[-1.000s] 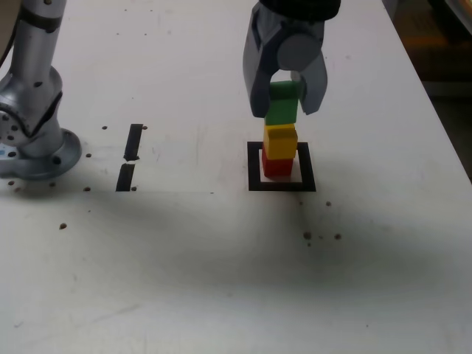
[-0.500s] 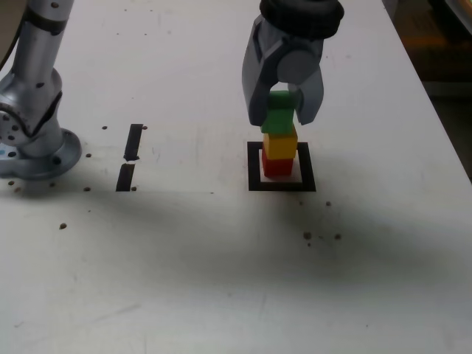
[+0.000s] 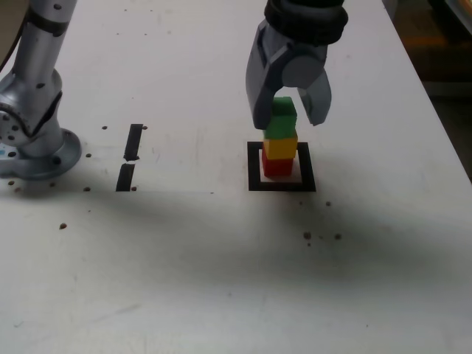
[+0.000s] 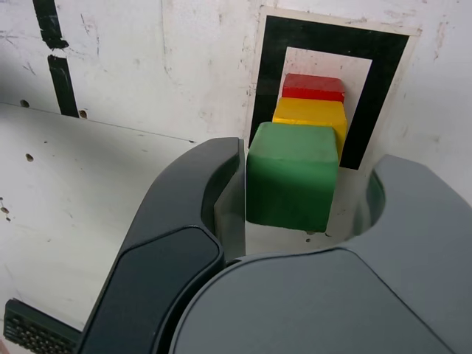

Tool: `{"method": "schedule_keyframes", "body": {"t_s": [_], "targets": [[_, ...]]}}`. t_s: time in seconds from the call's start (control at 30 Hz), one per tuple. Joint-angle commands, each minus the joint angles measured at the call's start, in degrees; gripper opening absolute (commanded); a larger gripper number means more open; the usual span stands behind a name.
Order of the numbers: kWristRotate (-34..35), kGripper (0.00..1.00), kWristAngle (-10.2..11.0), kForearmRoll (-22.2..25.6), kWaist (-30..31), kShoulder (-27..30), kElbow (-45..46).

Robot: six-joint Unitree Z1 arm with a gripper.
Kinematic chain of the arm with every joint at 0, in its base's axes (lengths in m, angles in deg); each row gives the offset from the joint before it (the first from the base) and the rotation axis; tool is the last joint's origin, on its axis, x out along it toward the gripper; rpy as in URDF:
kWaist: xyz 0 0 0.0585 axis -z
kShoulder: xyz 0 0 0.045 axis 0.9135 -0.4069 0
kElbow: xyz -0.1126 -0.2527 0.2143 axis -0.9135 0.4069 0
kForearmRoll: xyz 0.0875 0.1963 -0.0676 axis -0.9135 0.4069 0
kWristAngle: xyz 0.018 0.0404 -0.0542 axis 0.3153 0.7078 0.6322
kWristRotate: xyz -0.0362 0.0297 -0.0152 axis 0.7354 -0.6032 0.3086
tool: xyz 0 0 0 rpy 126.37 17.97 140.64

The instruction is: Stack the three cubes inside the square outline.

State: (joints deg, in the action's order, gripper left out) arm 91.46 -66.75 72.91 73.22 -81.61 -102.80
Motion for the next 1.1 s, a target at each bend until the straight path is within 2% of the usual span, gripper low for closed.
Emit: {"method": "schedule_keyframes", "body": {"t_s": [0.0, 0.13, 0.3, 0.47, 0.63, 0.83, 0.97, 1.07], "targets": [[-0.1, 0.94, 0.1, 0.5, -0.1, 0.1, 0.1], [-0.1, 0.99, 0.2, 0.5, -0.1, 0.3, -0.4], [-0.2, 1.0, 0.5, 0.8, -0.1, 2.1, -1.5], [-0.5, 1.0, 1.1, 1.7, -0.1, 6.4, -0.8], [-0.9, 1.0, 2.1, 1.9, -0.1, 14.9, 5.4], [-3.7, 1.0, 3.9, 1.0, -0.7, 25.4, 17.5], [-4.4, 0.99, 4.5, -0.9, -1.0, 30.0, 26.1], [-4.3, 0.99, 4.2, -3.4, -1.2, 32.0, 32.3]]}}
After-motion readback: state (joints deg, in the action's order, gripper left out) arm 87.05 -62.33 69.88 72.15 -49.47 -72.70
